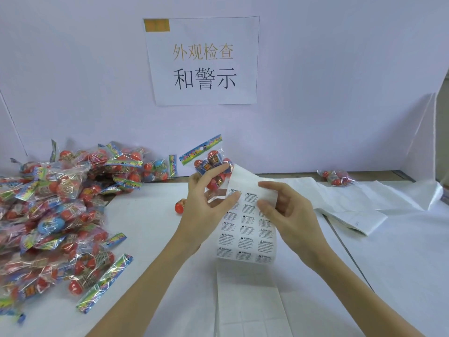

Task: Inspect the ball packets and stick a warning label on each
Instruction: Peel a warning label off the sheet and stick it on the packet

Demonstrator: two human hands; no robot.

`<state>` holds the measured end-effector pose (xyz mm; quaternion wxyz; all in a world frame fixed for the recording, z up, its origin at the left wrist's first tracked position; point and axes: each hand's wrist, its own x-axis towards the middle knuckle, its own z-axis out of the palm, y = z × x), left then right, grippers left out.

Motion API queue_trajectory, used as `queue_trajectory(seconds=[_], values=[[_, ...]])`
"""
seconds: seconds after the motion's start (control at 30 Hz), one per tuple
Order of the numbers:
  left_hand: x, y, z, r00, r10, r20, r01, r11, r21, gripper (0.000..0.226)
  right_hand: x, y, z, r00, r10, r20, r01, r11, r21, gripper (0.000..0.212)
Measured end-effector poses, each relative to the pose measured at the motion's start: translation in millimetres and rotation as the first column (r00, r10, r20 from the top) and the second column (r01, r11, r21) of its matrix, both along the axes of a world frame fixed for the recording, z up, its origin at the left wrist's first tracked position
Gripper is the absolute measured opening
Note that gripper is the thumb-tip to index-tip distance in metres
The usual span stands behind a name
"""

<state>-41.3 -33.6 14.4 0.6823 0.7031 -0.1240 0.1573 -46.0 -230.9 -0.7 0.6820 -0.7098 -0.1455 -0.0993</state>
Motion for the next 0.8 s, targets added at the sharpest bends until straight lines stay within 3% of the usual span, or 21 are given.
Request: queue_trajectory(seconds=[0.23, 0.33, 0.43, 0.53, 0.7, 0.8], values=[[1.0, 3.7, 2.8, 0.997, -0.065, -0.032, 0.065, 0.998, -0.002, 0.051, 0.5, -0.9, -3.4, 1.000, -0.022, 0.005, 0.023, 0.990, -0.136, 0.035], [2.3, 2.9, 1.6, 0.999, -0.041, 0.016, 0.041, 0.999, 0.008, 0.049, 2.4, -1.2, -5.8, 0.996, -0.074, 0.042, 0.082, 0.973, -0.216, 0.025], [3.7, 2.0, -0.7, 0.995, 0.026, 0.097, -0.039, 0.991, 0.126, 0.050, 5.1, -4.7, -9.2, 0.975, -0.166, 0.149, 0.213, 0.890, -0.404, 0.011], [4.7, 4.5, -4.8, 0.981, 0.024, 0.193, -0.079, 0.956, 0.283, 0.049, 4.3, -7.4, -10.6, 0.970, -0.153, 0.188, 0.228, 0.837, -0.497, 0.006], [8.0, 7.7, -12.3, 0.960, 0.038, 0.277, -0.156, 0.894, 0.420, 0.008, 3.5, -9.2, -10.9, 0.964, -0.131, 0.231, 0.244, 0.782, -0.574, 0.015], [11.4, 9.8, -16.6, 0.964, 0.075, 0.257, -0.187, 0.875, 0.447, 0.007, 2.2, -8.9, -10.5, 0.955, -0.106, 0.278, 0.266, 0.725, -0.635, 0.012]])
